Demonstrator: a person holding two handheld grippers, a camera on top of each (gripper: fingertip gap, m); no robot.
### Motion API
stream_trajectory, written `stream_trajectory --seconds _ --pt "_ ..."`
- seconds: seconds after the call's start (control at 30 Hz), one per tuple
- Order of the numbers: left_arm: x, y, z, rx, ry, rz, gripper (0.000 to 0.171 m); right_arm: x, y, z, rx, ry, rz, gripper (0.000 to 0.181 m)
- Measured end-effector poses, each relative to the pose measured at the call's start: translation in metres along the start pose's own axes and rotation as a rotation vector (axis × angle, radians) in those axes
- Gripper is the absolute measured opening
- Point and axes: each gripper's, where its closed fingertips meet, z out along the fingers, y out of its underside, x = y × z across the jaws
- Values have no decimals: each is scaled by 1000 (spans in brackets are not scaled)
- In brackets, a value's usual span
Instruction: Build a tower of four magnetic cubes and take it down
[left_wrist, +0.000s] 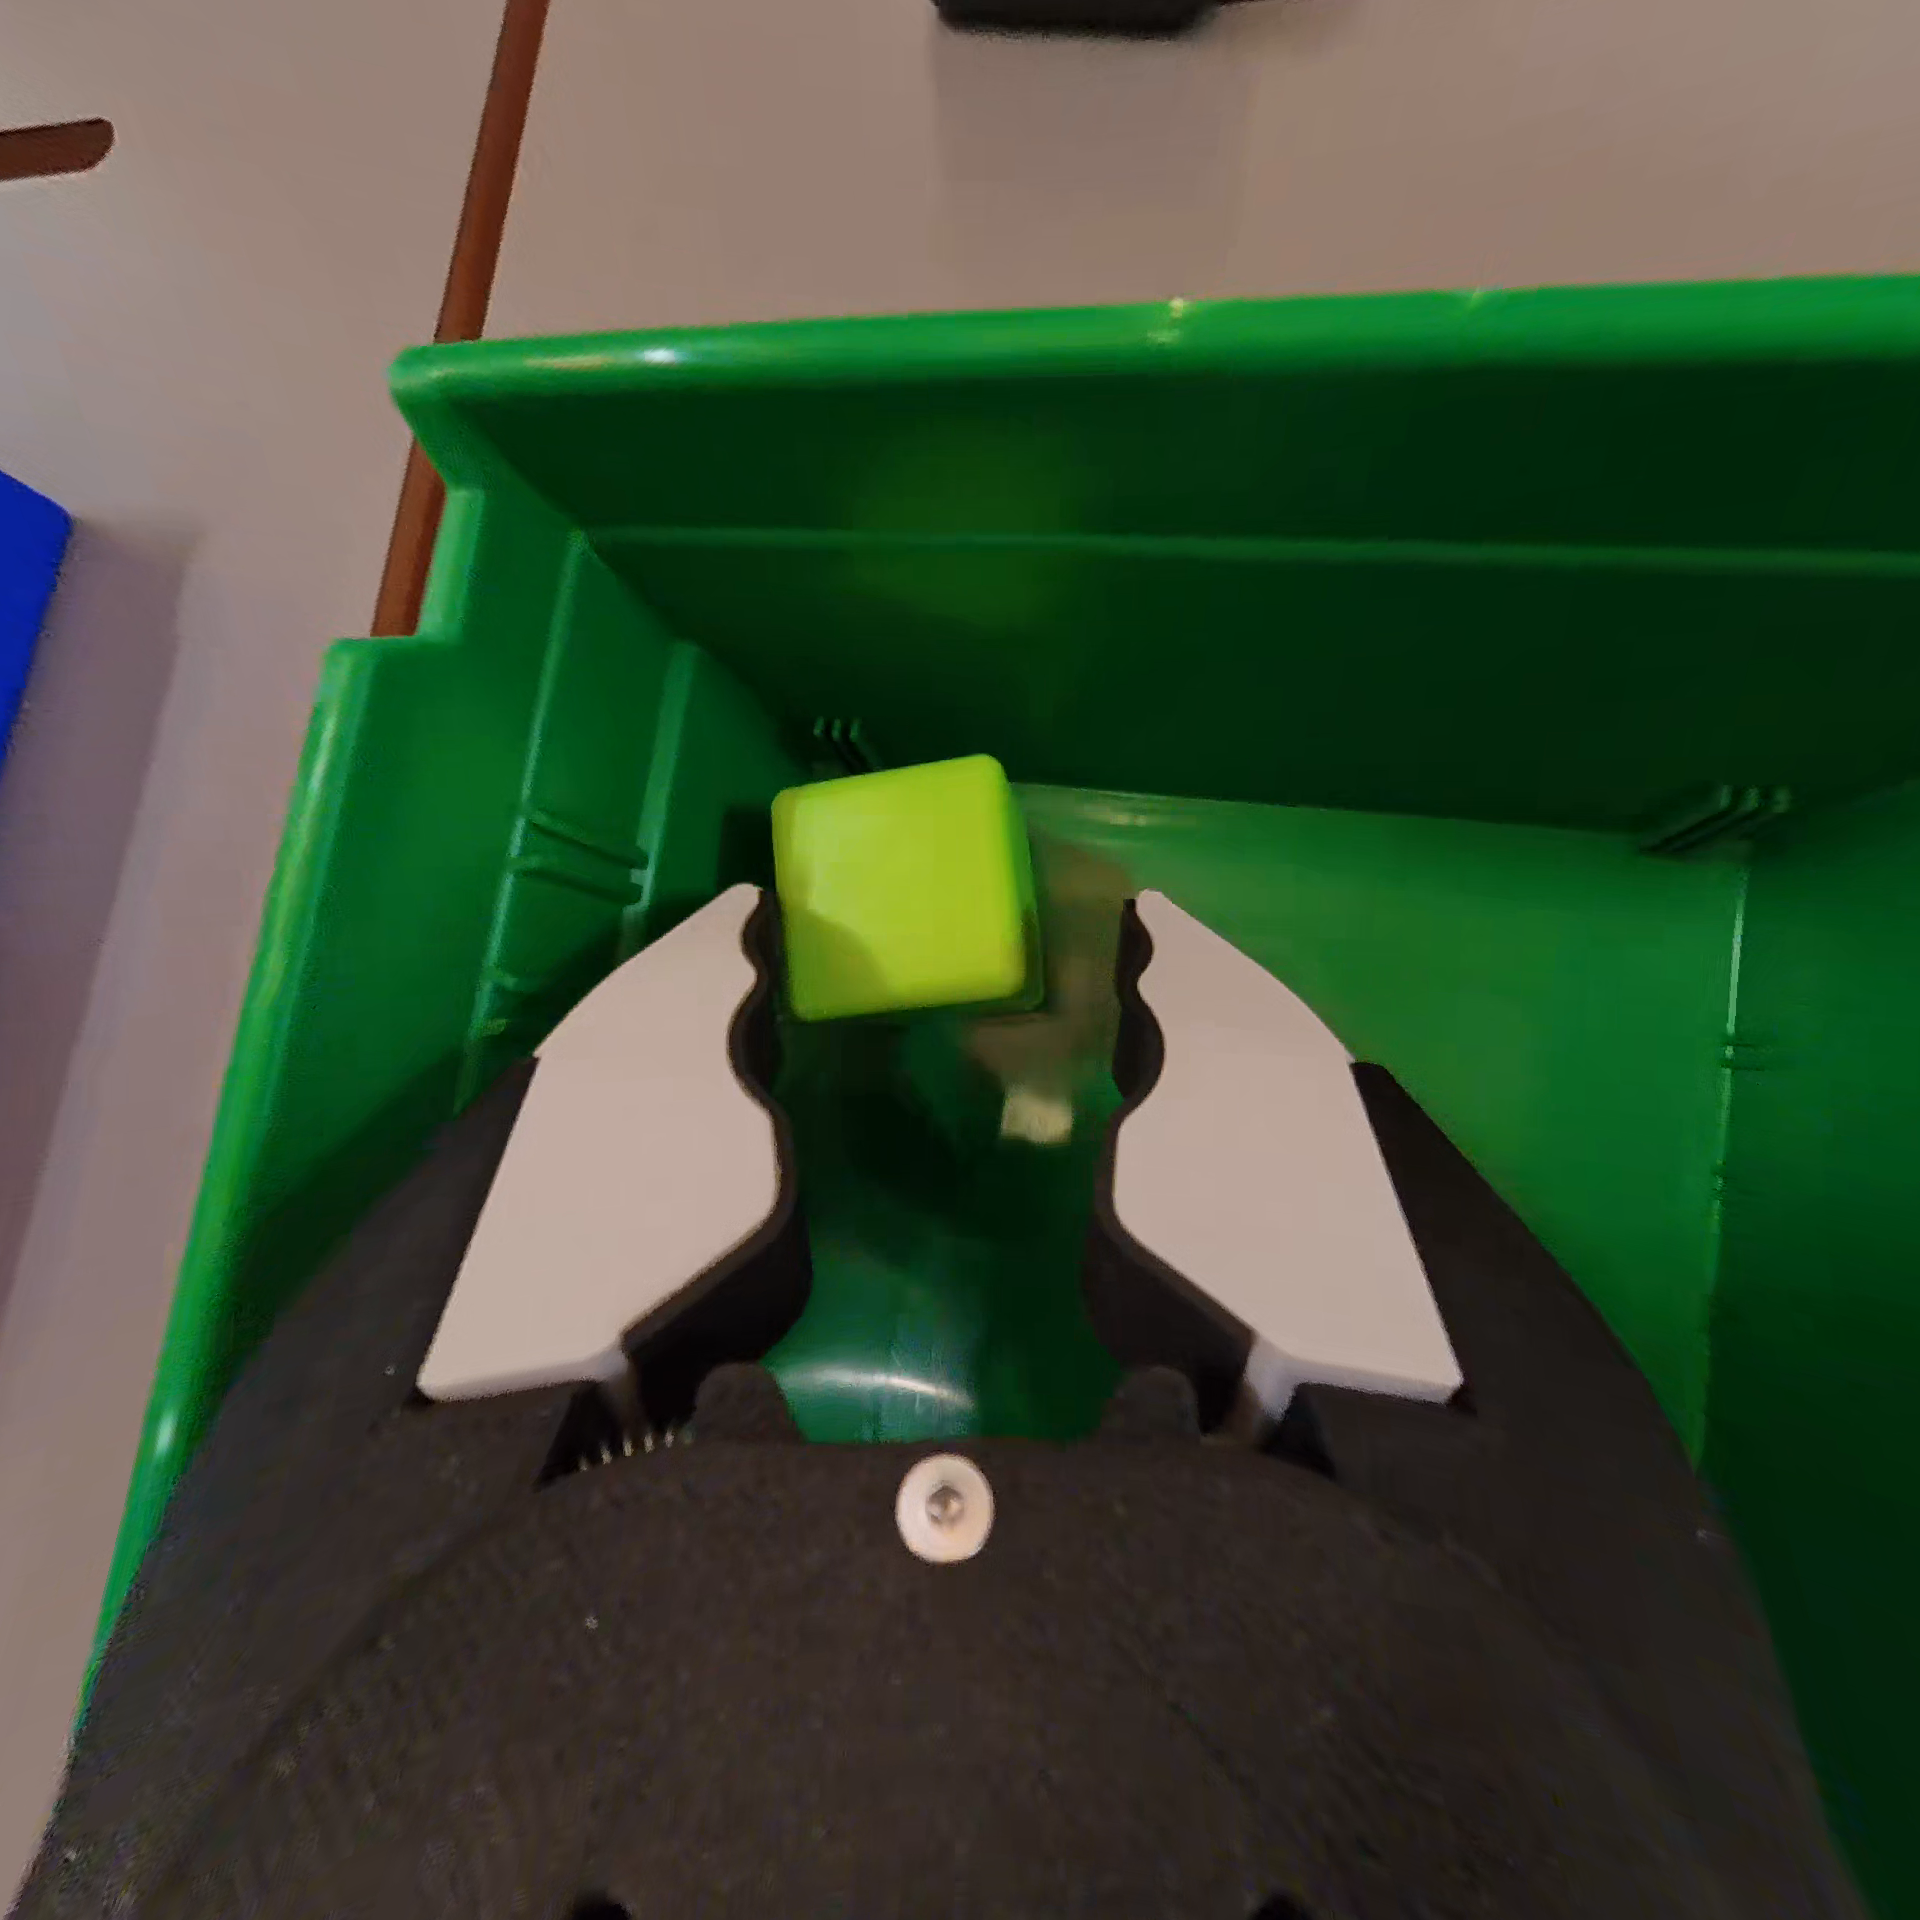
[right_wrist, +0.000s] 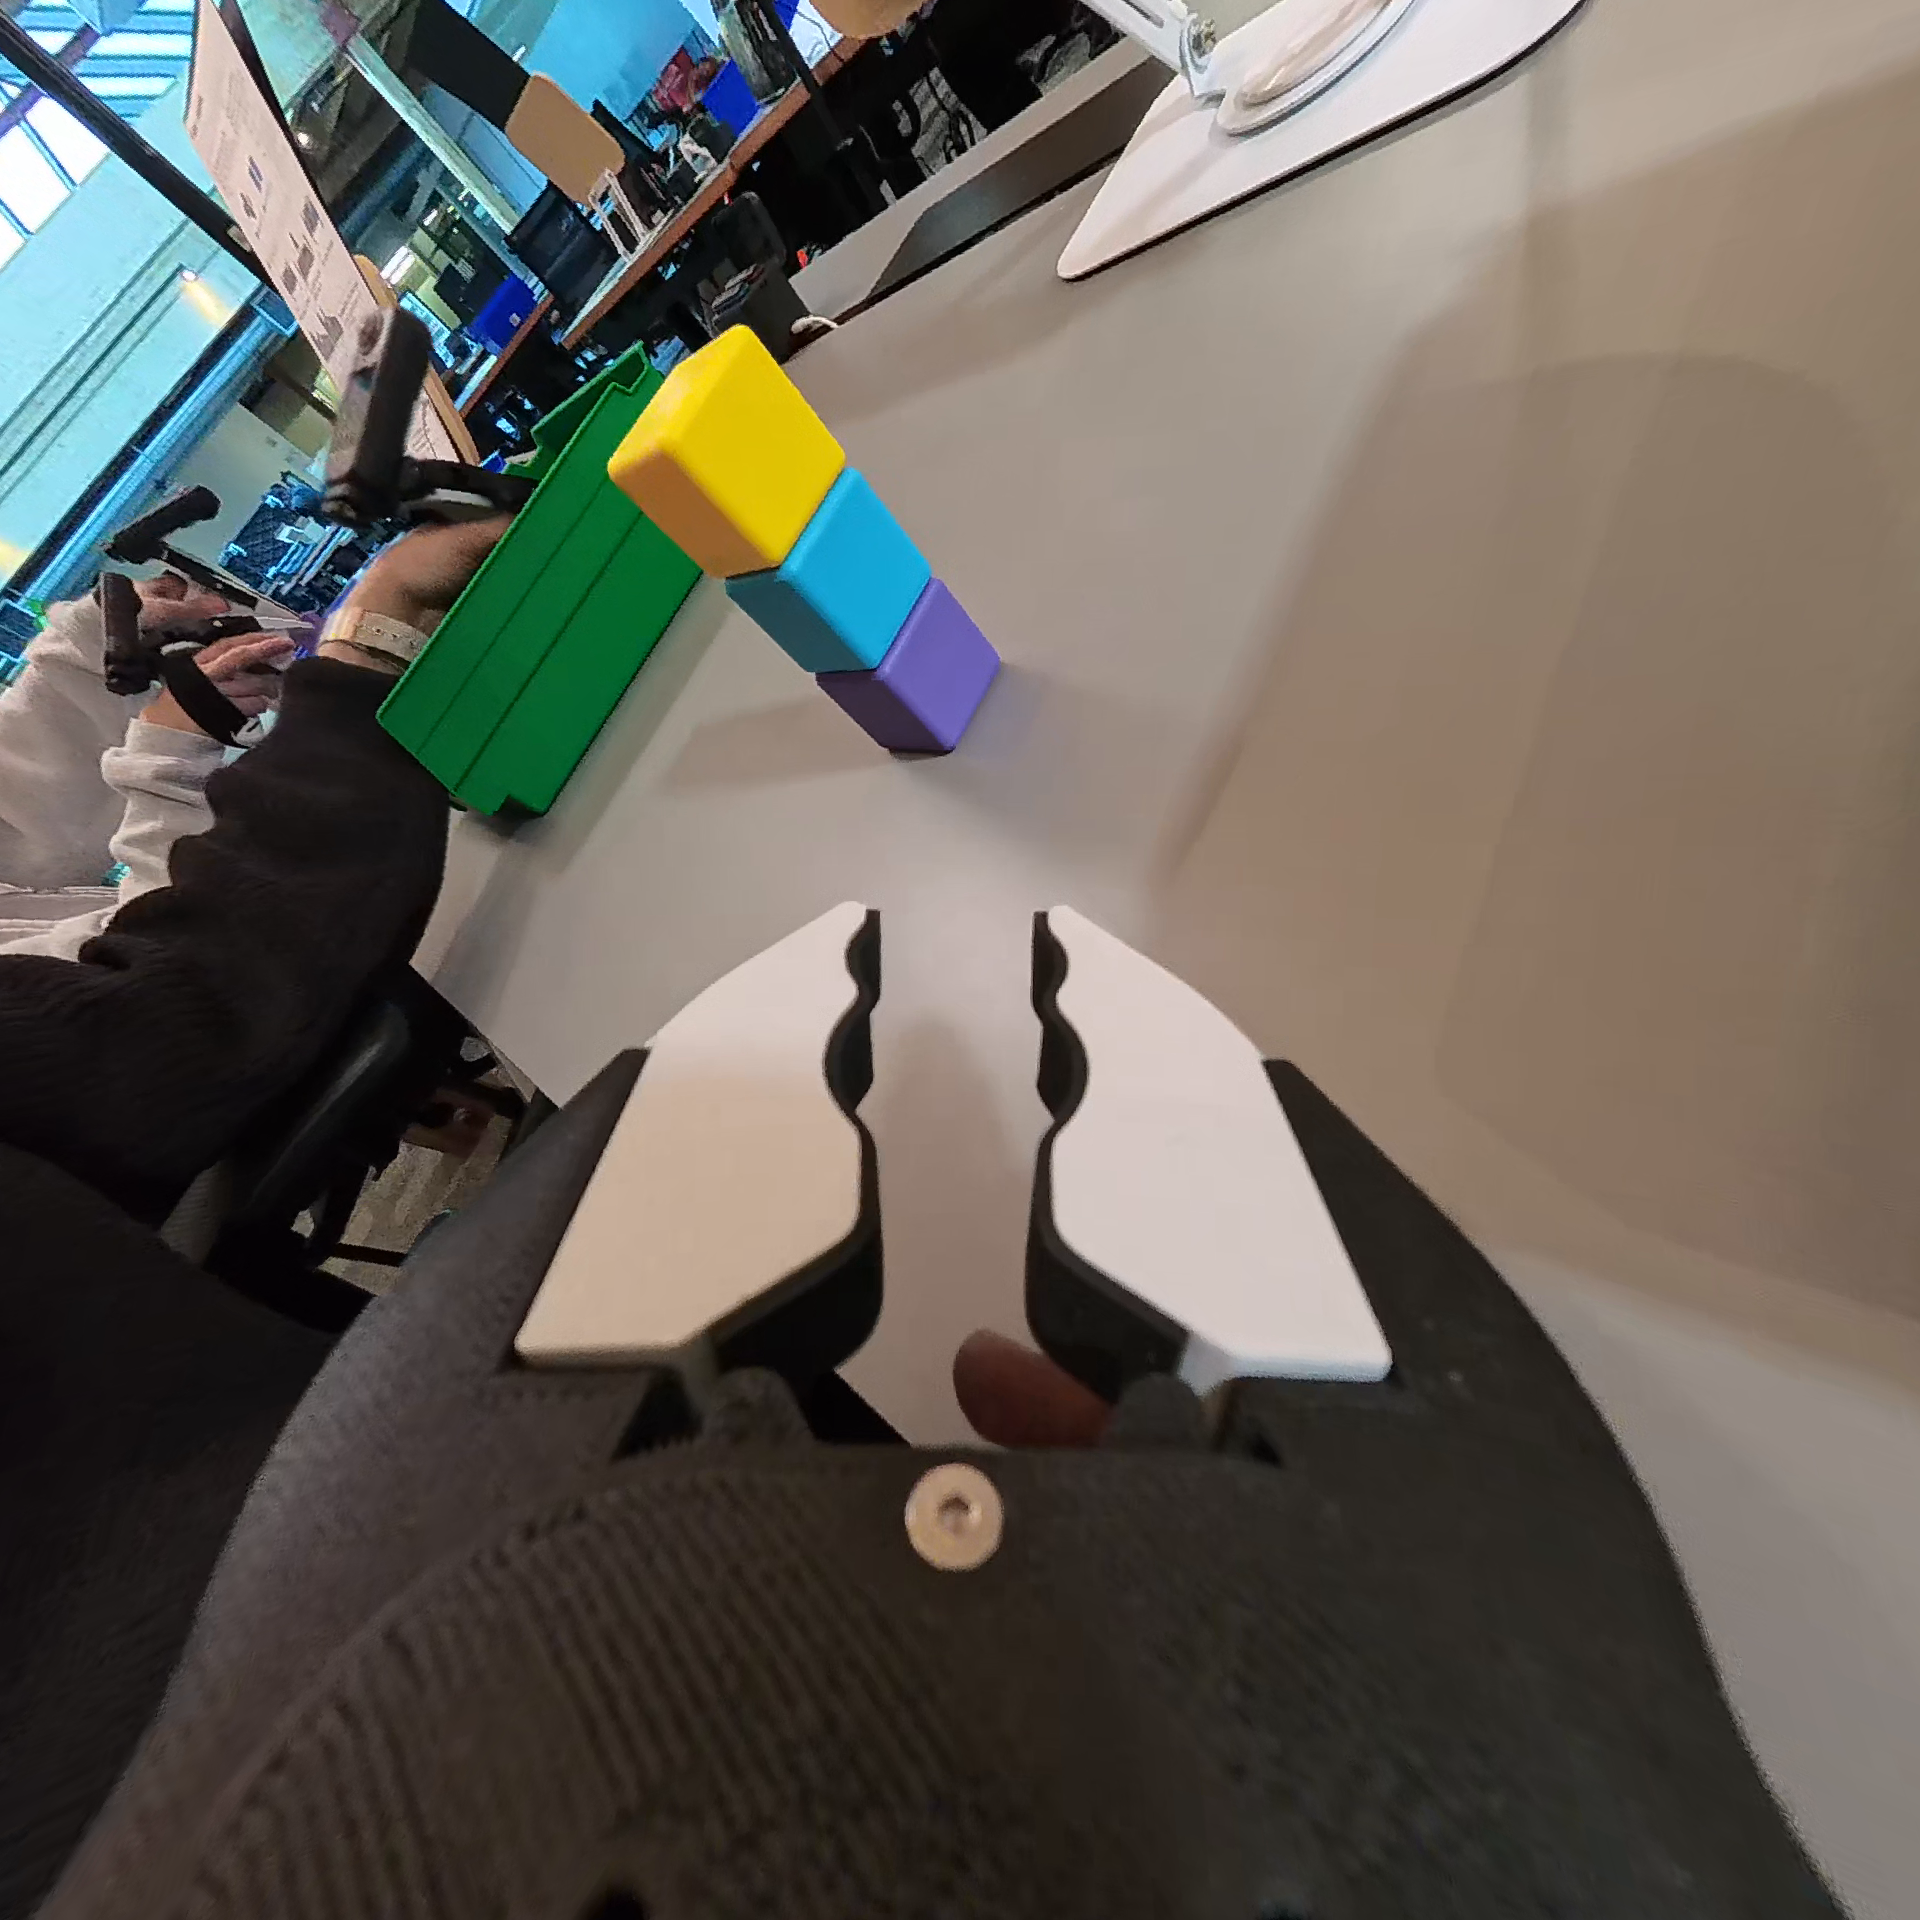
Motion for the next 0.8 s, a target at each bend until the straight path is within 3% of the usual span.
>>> stream_trajectory --seconds 0.13,0.23,0.4,0.5,0.6,0.7,0.8 --pt "-2 10 8 -38 -54 56 56 0 0 -1 2 2 -5 28" --pt "-1 9 6 -41 -14 19 55 0 0 -2 5 2 -3 28" --pt "0 -12 -19 40 67 -39 53 0 0 -2 6 3 -2 28" --pt "2 -45 -57 162 56 4 53 0 0 0 0 3 -1 28" --pt "24 -83 -112 321 102 89 53 -1 1 3 -7 0 -3 28" --pt "66 -111 -171 452 210 195 54 -3 2 4 -13 -1 -12 28" --pt "121 -118 -215 503 382 266 54 -4 3 4 -14 -5 -14 28"
